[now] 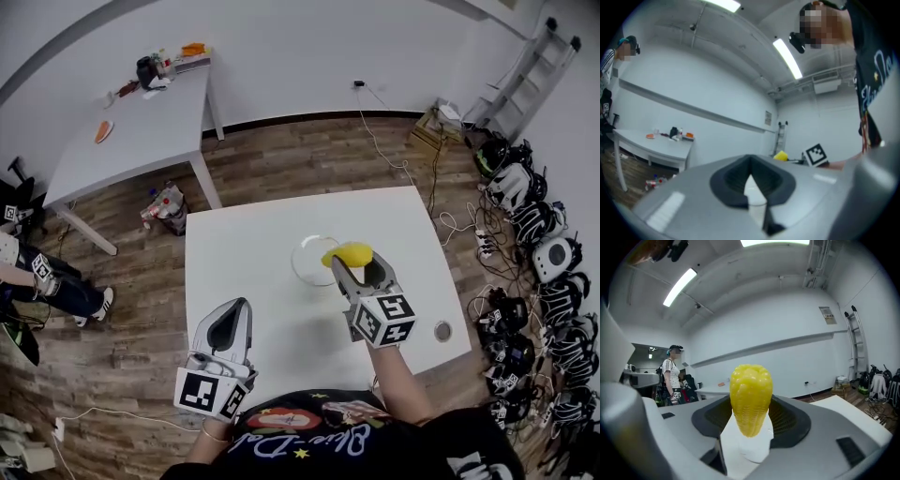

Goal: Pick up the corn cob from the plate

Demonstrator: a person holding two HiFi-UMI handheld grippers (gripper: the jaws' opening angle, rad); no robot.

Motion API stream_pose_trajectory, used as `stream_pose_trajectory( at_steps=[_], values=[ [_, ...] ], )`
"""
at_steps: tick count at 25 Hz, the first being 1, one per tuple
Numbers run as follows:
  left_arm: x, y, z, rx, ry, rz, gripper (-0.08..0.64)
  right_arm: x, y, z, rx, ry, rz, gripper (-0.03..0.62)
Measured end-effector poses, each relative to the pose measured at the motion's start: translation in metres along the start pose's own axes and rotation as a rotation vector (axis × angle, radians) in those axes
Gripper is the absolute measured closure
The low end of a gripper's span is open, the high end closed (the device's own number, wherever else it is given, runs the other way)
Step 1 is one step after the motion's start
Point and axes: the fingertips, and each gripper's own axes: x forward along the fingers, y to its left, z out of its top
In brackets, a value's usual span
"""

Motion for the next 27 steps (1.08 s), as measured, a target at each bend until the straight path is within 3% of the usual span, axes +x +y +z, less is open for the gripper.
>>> stream_pose_trajectory(
  at_steps=[12,27],
  values=[
    [-0.003,-0.013,0.006,0.025,-0.014,-0.026,0.572,-0.076,0.035,0.041,-0.013,-0.127,0.056,0.342],
    [-0.009,-0.018,0.012,0.055,-0.010,-0.025,0.572,-0.088,0.046,0.059,-0.055,-0.150,0.058,0.342]
  ],
)
